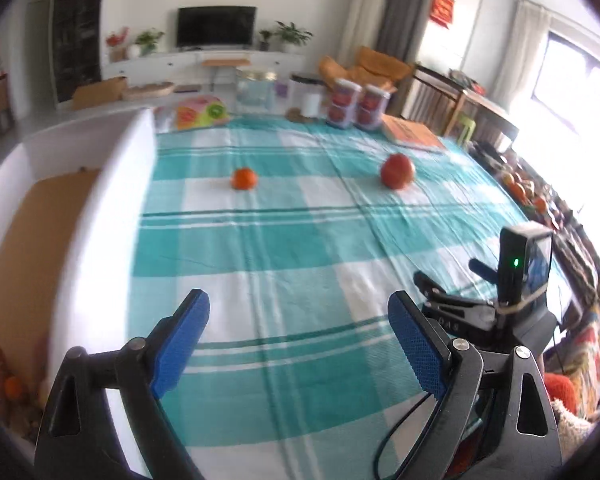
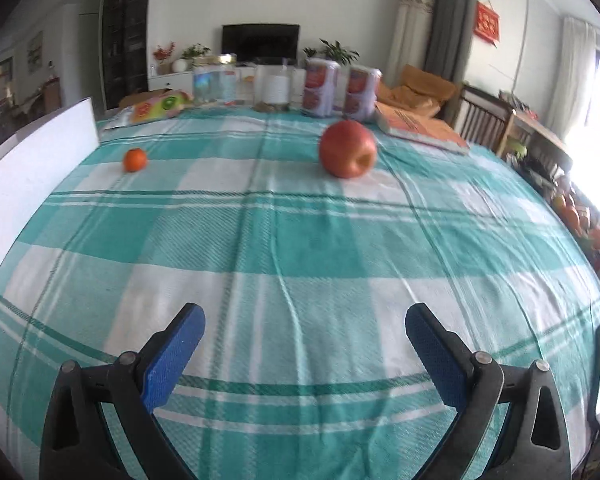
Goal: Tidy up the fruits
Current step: 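Return both grippers to the table and move the left gripper to the tangerine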
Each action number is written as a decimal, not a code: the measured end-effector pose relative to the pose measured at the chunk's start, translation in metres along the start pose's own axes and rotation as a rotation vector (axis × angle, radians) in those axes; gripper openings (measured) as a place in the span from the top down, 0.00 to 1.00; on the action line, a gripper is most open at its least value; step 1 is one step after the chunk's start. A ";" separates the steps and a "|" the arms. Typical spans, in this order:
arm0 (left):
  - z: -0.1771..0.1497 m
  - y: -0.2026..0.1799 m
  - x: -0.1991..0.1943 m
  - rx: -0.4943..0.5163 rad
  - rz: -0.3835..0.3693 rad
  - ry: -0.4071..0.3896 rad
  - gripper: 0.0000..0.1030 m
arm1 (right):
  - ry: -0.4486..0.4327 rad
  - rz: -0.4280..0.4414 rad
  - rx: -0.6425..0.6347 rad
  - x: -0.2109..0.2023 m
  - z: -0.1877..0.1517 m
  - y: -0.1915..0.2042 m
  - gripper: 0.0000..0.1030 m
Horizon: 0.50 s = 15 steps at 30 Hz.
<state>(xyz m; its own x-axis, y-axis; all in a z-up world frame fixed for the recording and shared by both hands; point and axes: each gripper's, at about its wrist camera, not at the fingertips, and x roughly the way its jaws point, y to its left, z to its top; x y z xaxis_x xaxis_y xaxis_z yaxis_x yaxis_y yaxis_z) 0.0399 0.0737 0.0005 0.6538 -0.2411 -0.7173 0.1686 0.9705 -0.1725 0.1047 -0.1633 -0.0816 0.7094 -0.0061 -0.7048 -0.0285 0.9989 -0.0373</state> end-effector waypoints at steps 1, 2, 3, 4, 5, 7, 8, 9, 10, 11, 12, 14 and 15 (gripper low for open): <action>0.001 -0.011 0.015 0.030 -0.004 0.019 0.10 | -0.003 0.004 0.036 -0.005 0.001 -0.010 0.03; 0.000 -0.020 0.030 0.057 0.001 0.036 0.10 | 0.001 0.000 0.065 -0.006 0.000 -0.015 0.03; 0.000 -0.027 0.045 0.082 0.013 0.052 0.10 | 0.010 -0.001 0.086 -0.008 -0.001 -0.019 0.03; -0.002 -0.029 0.058 0.103 0.030 0.066 0.10 | 0.023 0.001 0.101 -0.009 -0.002 -0.022 0.03; -0.003 -0.030 0.070 0.116 0.049 0.077 0.10 | 0.038 0.002 0.111 -0.006 -0.002 -0.024 0.03; -0.003 -0.033 0.093 0.128 0.079 0.094 0.10 | 0.069 0.003 0.123 0.000 -0.002 -0.026 0.03; -0.005 -0.030 0.098 0.129 0.100 0.097 0.10 | 0.085 0.002 0.127 0.003 -0.002 -0.027 0.03; -0.005 -0.027 0.107 0.128 0.117 0.099 0.10 | 0.099 0.001 0.131 0.008 -0.003 -0.027 0.03; -0.005 -0.024 0.114 0.128 0.134 0.097 0.10 | 0.115 0.002 0.137 0.012 -0.004 -0.026 0.03; -0.005 -0.021 0.120 0.127 0.152 0.094 0.10 | 0.132 0.005 0.145 0.016 -0.004 -0.028 0.03; -0.006 -0.018 0.125 0.129 0.168 0.094 0.10 | 0.149 0.008 0.154 0.019 -0.005 -0.029 0.03; -0.008 -0.014 0.132 0.132 0.188 0.092 0.09 | 0.149 0.012 0.155 0.020 -0.006 -0.029 0.00; -0.007 -0.011 0.132 0.115 0.175 0.089 0.09 | 0.153 0.010 0.152 0.022 -0.006 -0.028 0.00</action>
<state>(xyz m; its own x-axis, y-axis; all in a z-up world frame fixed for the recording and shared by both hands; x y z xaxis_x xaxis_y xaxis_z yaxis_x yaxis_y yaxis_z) 0.1186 0.0311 -0.0969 0.6138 -0.0629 -0.7869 0.1448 0.9889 0.0339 0.1164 -0.1918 -0.1002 0.5941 0.0083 -0.8043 0.0796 0.9944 0.0691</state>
